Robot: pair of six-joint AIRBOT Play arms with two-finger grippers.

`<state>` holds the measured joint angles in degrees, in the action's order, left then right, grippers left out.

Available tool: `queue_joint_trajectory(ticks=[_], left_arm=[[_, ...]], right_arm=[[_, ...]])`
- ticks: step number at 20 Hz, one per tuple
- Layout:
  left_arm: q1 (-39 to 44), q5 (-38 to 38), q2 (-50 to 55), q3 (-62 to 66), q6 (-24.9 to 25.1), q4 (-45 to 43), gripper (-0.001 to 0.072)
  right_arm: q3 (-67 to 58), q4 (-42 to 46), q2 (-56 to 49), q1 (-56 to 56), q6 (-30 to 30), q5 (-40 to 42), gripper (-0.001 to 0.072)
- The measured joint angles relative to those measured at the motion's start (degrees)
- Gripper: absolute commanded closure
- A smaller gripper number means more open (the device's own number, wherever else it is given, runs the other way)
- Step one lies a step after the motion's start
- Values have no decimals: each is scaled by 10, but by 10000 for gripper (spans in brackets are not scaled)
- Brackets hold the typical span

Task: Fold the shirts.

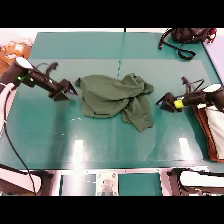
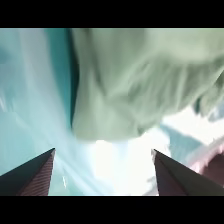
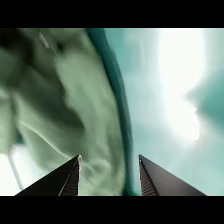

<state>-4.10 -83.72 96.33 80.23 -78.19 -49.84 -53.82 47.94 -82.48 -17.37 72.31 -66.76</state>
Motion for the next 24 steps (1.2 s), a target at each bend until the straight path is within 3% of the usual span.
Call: queue_joint_trajectory(ticks=[5,6,8,10,12,17,24], left_arm=[[50,68,0,-111,3,-9,34],[59,90,0,-122,4,-2,77],[78,129,0,-136,5,11,324],[95,157,1,-143,14,13,689],[105,157,0,-147,28,20,685],[113,122,-41,-129,42,7,685],[115,102,-241,42,3,-92,685]], right_arm=[[55,1,0,67,-4,55,288],[59,-8,-2,80,-5,63,288],[63,-25,-10,102,-5,77,302],[65,-31,-15,121,-7,86,509],[64,-29,-19,136,-11,86,691],[5,-34,-2,131,-22,20,697],[-218,-39,156,66,18,-60,697]])
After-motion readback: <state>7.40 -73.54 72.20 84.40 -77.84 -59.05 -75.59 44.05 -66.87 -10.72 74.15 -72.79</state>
